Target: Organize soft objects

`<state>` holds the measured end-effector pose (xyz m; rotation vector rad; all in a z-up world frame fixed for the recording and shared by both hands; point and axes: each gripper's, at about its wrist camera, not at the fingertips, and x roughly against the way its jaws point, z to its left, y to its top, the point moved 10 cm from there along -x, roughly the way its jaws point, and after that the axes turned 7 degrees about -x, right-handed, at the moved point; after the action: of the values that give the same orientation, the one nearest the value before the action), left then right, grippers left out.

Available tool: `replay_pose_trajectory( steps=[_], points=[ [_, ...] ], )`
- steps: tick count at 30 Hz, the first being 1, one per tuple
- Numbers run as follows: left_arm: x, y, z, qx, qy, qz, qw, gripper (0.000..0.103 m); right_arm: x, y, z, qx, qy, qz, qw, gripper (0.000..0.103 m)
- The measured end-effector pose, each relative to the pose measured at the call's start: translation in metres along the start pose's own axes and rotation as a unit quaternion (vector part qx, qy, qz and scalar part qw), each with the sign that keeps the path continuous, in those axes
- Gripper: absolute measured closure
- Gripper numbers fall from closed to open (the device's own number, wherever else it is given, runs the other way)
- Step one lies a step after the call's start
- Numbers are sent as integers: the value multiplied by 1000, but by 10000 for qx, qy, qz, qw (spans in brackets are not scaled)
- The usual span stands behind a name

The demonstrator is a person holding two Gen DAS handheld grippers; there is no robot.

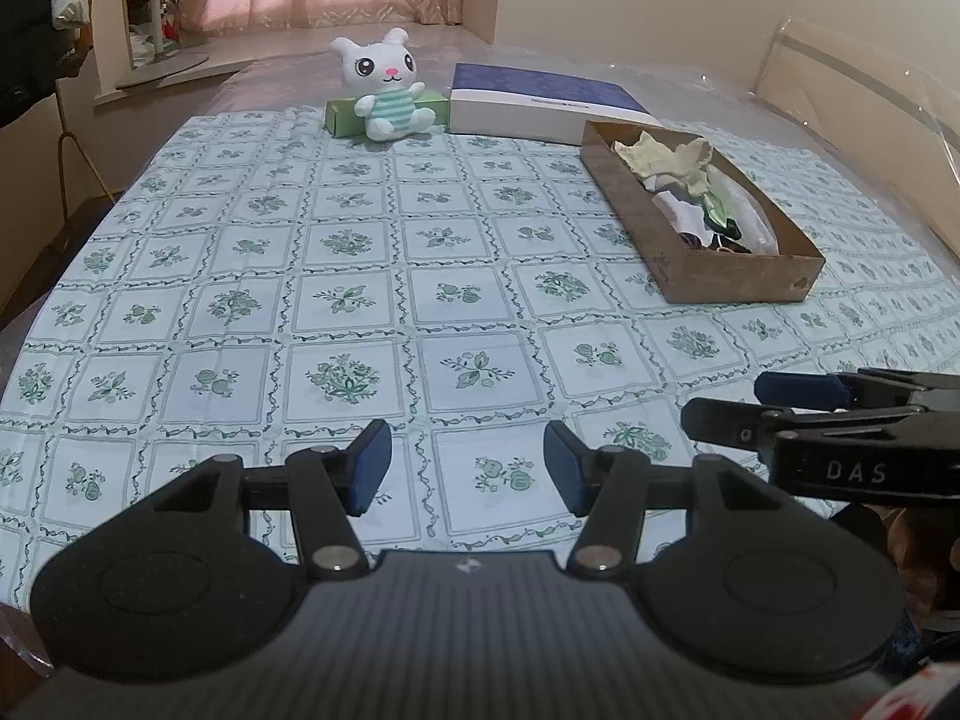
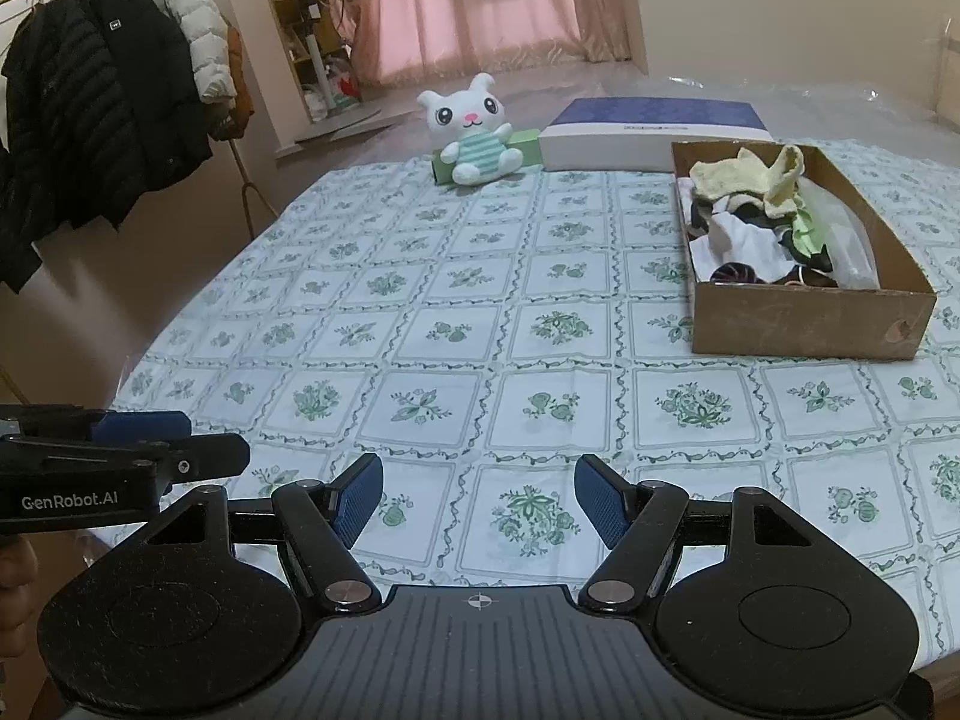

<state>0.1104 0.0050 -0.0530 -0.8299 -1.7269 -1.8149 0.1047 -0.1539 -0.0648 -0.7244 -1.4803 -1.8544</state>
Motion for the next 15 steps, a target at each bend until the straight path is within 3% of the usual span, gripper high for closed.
replay_pose_trajectory(
  steps=[15],
  points=[
    [-5, 2, -3, -52, -39, 29, 10000, 49, -5, 1, -7, -94, -25, 49, 9999, 32]
  ],
)
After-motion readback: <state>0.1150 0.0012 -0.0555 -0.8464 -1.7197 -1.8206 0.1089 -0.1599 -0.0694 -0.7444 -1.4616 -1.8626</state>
